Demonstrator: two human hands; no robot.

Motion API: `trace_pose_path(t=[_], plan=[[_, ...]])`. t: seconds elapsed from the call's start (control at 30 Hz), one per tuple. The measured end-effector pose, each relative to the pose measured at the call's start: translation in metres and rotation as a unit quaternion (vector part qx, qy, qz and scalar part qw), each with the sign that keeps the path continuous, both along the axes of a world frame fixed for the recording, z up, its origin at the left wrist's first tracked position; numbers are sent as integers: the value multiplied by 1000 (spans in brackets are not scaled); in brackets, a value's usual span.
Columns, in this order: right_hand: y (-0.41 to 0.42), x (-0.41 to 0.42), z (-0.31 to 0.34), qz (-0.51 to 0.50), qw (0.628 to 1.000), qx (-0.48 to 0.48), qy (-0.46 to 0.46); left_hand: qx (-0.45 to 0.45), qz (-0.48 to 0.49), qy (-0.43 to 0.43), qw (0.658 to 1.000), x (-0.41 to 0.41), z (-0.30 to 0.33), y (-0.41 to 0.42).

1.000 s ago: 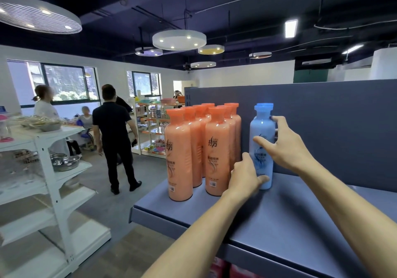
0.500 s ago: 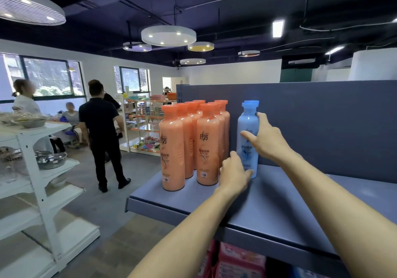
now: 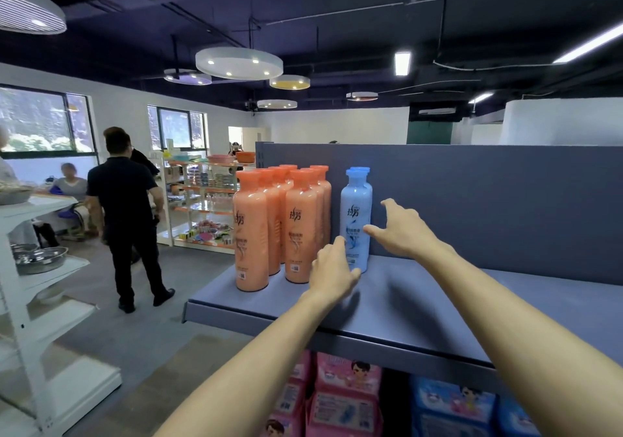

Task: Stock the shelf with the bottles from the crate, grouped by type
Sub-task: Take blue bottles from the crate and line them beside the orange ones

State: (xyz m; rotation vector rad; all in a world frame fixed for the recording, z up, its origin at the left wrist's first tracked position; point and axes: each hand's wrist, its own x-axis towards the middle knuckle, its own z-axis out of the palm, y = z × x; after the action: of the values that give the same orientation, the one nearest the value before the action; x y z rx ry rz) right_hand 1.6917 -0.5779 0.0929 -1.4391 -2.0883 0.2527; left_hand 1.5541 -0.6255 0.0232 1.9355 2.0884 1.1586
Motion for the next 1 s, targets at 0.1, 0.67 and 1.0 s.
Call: trace_pose_path(t=[0.1,0.67,1.0], plan=[[-8,6,3,2,1000,-3,-20,4,-7,17,1000,0,1,-8],[-133,67,-26,39,990,129,-46,83,-76,69,991,26,-13,-108],[-178,122,-75,11,997,78,-5,81,-167,31,982,78,-38,-140]])
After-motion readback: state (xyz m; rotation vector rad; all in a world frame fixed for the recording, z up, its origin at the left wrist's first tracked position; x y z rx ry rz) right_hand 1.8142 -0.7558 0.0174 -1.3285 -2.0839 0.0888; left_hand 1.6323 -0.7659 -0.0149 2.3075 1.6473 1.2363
